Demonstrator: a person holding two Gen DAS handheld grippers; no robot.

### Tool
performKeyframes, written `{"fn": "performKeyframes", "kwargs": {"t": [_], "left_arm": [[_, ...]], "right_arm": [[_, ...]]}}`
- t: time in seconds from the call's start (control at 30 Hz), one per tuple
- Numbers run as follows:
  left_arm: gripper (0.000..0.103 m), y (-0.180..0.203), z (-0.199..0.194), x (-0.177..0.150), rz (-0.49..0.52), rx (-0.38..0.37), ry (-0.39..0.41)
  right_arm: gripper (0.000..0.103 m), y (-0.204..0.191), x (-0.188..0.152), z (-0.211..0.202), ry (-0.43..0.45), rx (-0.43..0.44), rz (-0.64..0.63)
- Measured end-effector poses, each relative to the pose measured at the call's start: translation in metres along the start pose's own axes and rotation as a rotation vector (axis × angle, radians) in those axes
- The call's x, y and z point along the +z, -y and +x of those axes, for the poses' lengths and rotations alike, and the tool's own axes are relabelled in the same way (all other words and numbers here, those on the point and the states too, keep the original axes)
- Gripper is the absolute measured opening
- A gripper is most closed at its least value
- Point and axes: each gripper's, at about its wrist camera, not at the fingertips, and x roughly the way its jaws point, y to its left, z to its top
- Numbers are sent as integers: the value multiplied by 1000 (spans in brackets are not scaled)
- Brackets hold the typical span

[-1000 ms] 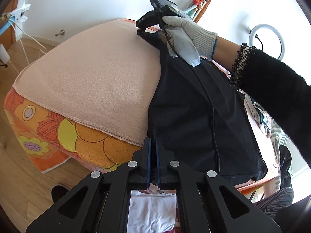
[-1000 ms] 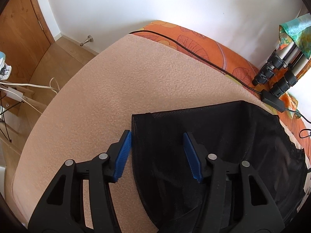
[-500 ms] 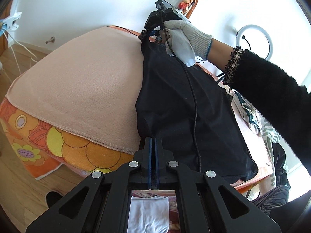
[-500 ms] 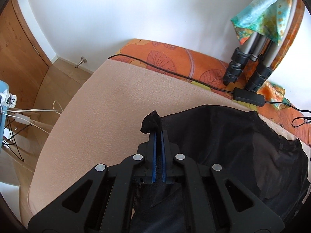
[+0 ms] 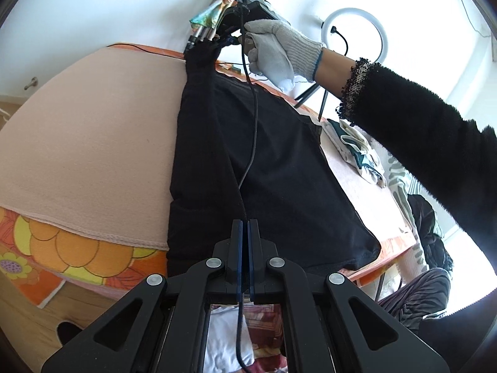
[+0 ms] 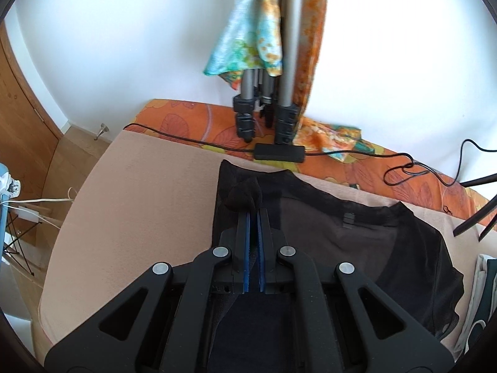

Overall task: Fold small clothes
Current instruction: 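Fold the gripped shirt side over the shirt's middle with both grippers, then open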

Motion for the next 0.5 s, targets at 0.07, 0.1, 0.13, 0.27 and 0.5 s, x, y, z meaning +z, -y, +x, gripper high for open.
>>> {"fn": "performKeyframes", "kwargs": {"t": [0.07,0.1,0.13,0.27,0.5], "left_arm": [[1,5,6,-1,11,-12,-21],[1,8,8,-1,21,-14,-29],[1,11,10,-2,25,-19,-35],[1,17,17,-2,41,-32,-59],[1,25,30,-3,59,-53,-101]], "right_arm": [[5,19,-1,-1,-9,-21,25],[5,27,-1,1,-15,-32,36],[5,34,-1,3,-20,-44,44],[5,53,-6,11,-39,-84,64],[5,64,-17,29,-62,-130,66]]}}
